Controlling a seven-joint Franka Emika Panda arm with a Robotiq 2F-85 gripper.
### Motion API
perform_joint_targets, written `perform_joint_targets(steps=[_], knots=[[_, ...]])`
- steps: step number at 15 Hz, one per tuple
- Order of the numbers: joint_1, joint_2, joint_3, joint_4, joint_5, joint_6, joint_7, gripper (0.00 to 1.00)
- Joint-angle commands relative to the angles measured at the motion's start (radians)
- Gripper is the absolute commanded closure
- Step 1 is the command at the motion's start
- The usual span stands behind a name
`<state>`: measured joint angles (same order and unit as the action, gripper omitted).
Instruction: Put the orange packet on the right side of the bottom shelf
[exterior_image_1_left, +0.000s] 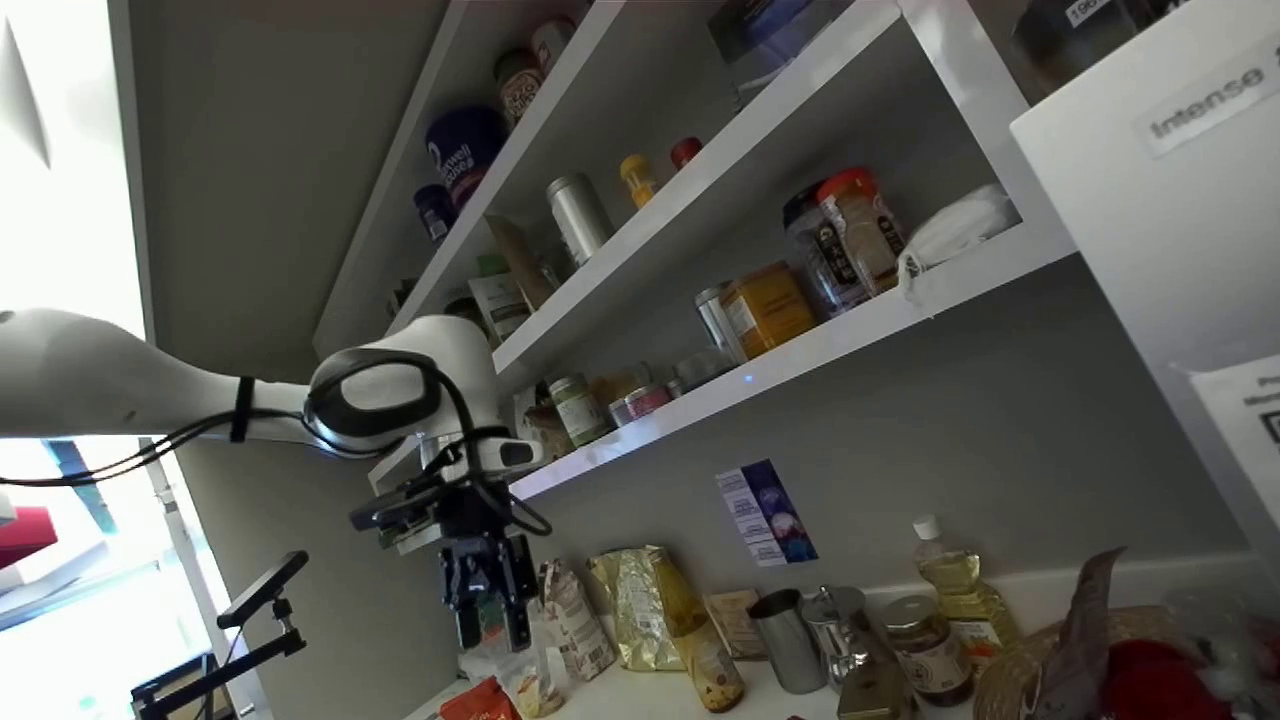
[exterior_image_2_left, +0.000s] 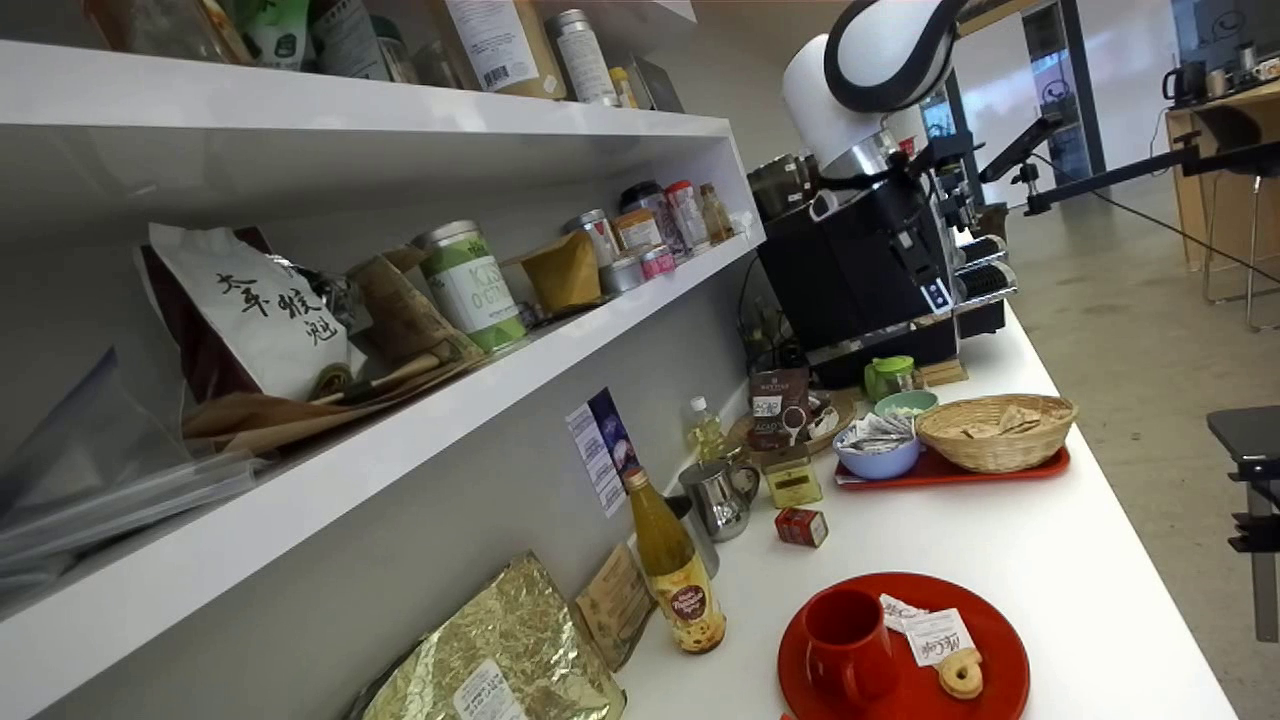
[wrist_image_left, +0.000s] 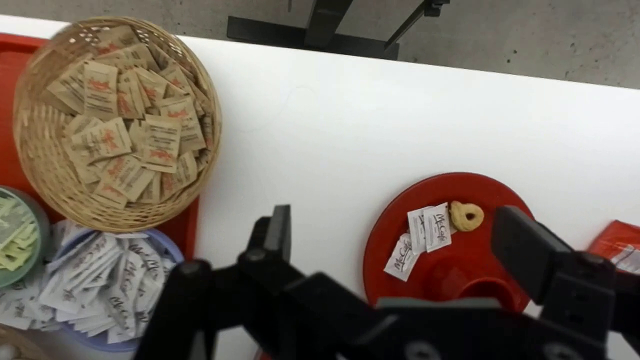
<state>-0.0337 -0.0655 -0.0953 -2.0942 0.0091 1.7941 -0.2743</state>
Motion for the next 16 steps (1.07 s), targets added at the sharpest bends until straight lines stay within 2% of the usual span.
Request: perform_joint_targets(steps=[1, 10, 16], knots=[[0.045, 0.057, 0.073, -0.042, -0.005, 0.081, 0.05, 0.0], [0.174, 0.196, 0.224, -0.055, -0.117, 0.197, 0.194, 0.0], [0.256, 0.274, 0.286, -0.005, -0.153, 0.189, 0.316, 0.0]])
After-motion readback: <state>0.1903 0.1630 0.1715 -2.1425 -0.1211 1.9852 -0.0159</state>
